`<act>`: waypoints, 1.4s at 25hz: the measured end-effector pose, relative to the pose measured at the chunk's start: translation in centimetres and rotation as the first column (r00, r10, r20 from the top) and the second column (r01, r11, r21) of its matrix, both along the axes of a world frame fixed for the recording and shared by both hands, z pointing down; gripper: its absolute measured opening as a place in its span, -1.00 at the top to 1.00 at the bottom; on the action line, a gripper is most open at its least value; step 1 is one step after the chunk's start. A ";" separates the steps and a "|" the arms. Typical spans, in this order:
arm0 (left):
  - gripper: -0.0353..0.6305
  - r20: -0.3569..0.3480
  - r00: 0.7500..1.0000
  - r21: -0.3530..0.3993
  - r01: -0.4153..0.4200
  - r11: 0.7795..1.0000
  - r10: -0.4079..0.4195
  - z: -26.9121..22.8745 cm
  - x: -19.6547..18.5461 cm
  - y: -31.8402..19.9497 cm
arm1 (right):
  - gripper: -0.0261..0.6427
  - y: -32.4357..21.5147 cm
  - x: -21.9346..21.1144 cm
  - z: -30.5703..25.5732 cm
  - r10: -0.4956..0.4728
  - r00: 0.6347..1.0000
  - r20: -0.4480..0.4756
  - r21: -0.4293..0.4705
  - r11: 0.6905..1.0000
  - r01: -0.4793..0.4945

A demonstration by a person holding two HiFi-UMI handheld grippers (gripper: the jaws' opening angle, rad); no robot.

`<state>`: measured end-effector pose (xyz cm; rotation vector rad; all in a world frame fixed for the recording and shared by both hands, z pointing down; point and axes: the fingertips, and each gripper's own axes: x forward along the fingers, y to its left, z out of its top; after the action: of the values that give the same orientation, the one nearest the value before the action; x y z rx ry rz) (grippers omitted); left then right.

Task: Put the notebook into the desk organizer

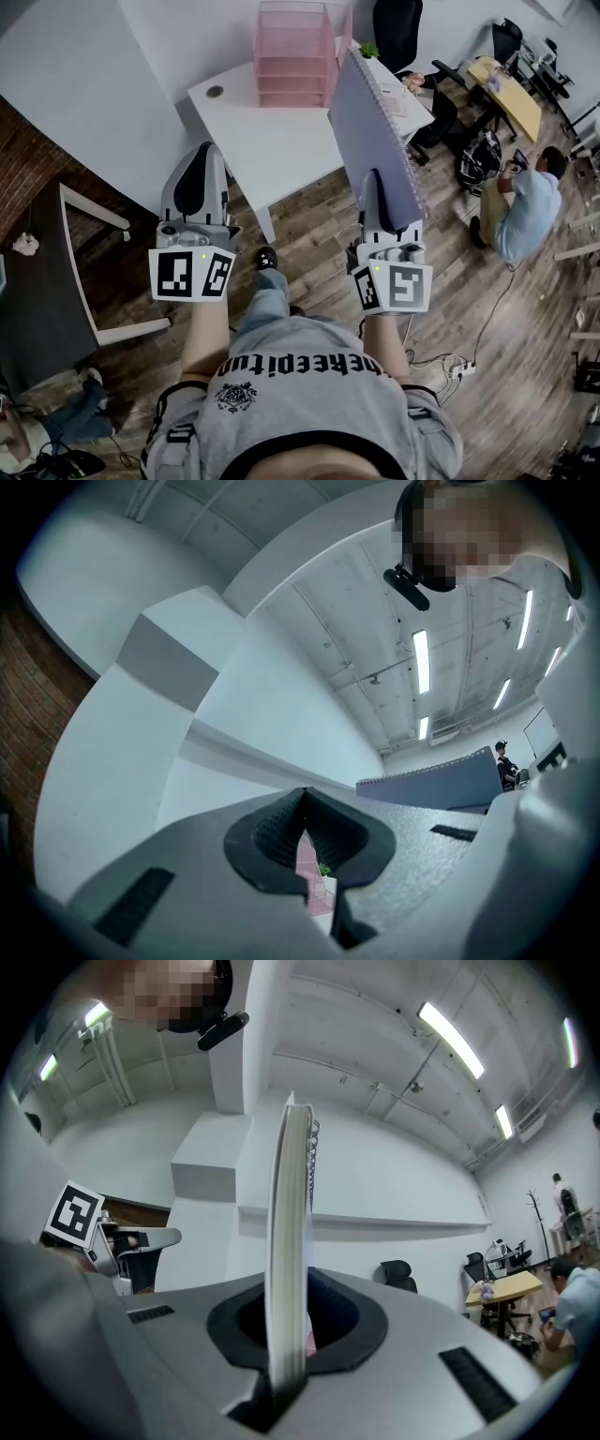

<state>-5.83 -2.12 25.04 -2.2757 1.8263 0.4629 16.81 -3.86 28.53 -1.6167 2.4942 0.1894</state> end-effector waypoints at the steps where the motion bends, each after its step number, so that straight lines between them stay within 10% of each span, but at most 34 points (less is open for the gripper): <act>1: 0.88 -0.002 1.000 0.001 -0.001 1.000 0.001 0.0 -0.2 -0.8 | 0.83 -0.7 -0.2 0.0 0.002 1.000 0.000 0.001 1.000 -0.002; 35: 0.88 -0.014 0.993 0.014 -0.114 0.993 0.114 -0.6 -10.6 -27.6 | 0.83 -25.1 -9.6 -0.3 0.149 0.989 0.002 -0.008 0.989 -0.149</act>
<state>-16.39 -29.73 24.39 -2.3831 1.7013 0.5094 7.24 -29.00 28.18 -1.8064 2.3756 0.1956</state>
